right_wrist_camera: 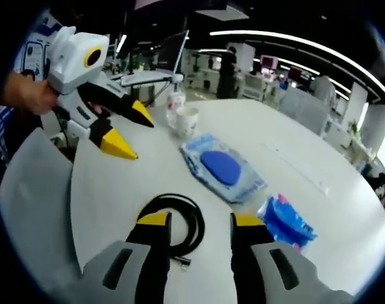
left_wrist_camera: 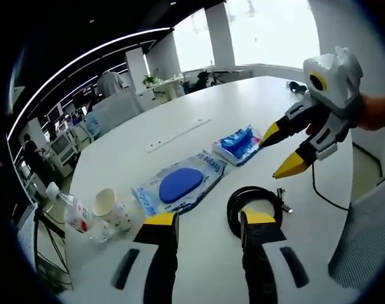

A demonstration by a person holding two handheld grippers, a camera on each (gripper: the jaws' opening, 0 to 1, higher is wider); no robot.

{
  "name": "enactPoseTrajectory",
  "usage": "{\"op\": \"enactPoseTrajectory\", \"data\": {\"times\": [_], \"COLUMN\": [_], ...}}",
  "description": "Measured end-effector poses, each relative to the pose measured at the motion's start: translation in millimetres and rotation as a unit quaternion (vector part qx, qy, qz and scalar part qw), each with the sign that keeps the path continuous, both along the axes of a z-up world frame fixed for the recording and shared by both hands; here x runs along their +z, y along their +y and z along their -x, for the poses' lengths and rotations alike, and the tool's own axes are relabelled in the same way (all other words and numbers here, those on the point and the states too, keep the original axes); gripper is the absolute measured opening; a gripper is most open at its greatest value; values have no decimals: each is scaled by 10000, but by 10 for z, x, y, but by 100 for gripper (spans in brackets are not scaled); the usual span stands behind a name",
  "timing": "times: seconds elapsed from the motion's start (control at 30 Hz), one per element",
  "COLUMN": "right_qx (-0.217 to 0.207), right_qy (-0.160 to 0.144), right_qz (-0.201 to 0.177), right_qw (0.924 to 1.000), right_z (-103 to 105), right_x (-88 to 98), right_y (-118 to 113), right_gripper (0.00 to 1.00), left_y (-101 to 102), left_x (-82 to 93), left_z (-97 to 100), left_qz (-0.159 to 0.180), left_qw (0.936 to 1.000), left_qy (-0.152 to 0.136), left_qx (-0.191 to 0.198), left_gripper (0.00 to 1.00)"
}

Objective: Arrange the tabletop items into an orderly group along one side of the table until the central work area is clear of visible clutter.

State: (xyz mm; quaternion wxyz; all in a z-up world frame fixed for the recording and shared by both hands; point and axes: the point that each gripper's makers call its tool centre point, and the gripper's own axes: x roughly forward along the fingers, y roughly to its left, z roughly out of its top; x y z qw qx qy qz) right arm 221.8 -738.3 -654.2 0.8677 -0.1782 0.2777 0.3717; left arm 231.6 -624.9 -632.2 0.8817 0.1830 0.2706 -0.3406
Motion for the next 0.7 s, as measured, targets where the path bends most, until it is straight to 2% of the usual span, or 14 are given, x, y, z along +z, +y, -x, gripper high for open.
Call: {"op": "enactPoseTrajectory", "data": {"times": [0.13, 0.27, 0.7], "right_qx": [61, 171, 251], "right_qy": [50, 106, 351], "right_qz": [39, 115, 155], "right_qw": [10000, 9997, 9989], "right_z": [19, 54, 113], "right_x": [-59, -136, -358], "right_y": [-6, -14, -45], "right_gripper": [31, 25, 25], "left_y": [-12, -35, -89], "left_x": [-64, -104, -291], "left_z": [10, 46, 118], "left_qz": [-21, -38, -67], "left_qw": [10000, 9999, 9993], "left_qy": [69, 124, 366], "left_qx": [18, 28, 61], "left_gripper": [38, 37, 36]}}
